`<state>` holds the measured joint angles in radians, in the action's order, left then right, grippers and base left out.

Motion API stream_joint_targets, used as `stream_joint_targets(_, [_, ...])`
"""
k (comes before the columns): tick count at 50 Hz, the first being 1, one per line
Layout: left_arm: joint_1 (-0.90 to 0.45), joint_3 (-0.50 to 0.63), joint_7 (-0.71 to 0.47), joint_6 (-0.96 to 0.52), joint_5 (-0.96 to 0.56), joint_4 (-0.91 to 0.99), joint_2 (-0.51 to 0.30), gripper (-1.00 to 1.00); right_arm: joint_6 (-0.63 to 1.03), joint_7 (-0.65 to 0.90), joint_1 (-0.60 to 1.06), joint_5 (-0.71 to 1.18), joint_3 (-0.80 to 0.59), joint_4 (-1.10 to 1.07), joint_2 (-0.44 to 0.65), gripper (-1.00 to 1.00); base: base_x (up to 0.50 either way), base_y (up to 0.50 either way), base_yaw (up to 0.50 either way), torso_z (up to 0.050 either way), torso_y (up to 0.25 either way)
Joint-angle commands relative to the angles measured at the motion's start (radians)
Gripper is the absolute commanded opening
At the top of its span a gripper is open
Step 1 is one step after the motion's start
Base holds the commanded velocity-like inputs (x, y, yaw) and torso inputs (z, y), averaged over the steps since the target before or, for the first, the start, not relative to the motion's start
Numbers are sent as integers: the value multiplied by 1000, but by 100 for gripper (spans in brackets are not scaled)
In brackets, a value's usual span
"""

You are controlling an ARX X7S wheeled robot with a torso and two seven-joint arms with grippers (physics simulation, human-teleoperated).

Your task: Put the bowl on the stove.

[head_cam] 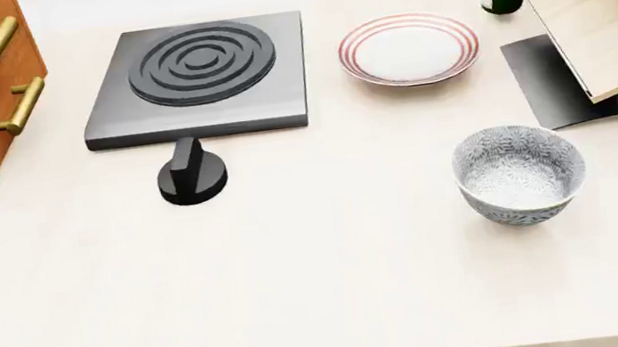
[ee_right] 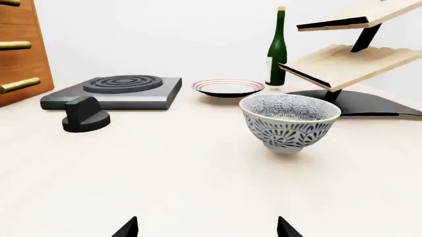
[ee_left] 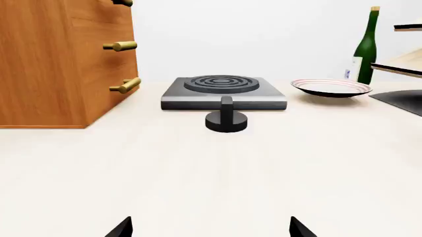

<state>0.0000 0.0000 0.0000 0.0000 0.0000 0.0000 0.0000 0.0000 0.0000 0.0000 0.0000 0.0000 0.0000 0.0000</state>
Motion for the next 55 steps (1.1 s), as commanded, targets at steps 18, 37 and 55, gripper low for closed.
stream_joint_targets(18, [6, 89, -3, -99, -74, 43, -71, 100, 47, 34, 11, 102, -70, 11, 60, 100, 0, 0, 0, 0, 0])
stream_joint_targets(37, [18, 106, 2, -19, -140, 40, -91, 100, 48, 55, 11, 147, -88, 14, 82, 100, 0, 0, 0, 0, 0])
stream_joint_targets(55, [-4, 101, -36, -64, -178, 112, -125, 100, 177, 129, 40, 197, -45, -126, 128, 100, 0, 0, 0, 0, 0])
